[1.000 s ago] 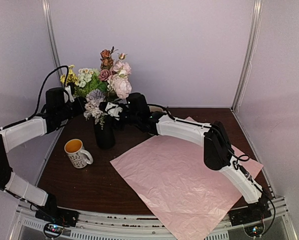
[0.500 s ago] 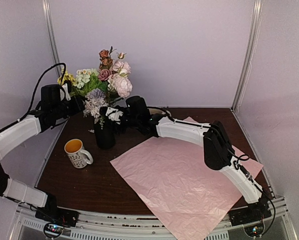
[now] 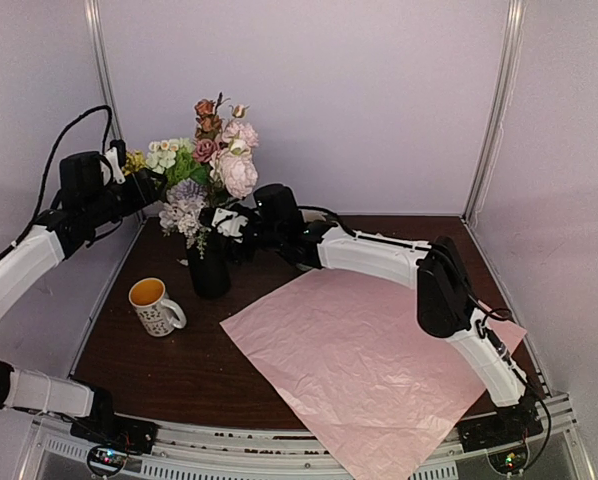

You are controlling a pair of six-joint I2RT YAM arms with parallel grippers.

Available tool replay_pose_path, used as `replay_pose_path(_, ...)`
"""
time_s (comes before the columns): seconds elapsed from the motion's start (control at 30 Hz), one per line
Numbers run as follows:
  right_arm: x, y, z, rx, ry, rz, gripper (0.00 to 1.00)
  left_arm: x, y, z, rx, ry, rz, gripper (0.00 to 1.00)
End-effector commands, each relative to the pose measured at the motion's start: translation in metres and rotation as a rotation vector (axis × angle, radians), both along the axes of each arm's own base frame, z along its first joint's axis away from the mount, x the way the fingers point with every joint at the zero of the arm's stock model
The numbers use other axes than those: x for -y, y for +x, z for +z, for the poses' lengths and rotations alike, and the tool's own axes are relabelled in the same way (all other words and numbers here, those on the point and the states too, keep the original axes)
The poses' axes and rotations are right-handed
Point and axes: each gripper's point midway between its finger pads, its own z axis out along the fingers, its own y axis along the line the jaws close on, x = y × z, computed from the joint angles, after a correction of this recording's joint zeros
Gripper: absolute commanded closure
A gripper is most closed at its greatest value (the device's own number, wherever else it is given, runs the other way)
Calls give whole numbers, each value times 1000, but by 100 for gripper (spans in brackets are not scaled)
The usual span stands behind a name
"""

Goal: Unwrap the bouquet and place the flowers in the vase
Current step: Place the fake flower in the vase, then reset both arms

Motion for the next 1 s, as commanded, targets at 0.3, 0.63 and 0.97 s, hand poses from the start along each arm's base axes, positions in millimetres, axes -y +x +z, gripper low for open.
replay_pose_path(0.3,56,-36,-14,-69,-193,-33,0,-17,-42,30,33,51,24,29)
replay_pose_path(0.63,178,-88,-34,-198,-392,-154,0,-47,-81,76,68,211,95,11)
replay_pose_path(0.97,339,-60,84,-276,-77,-478,0,-67,-86,65,48,398,148,2)
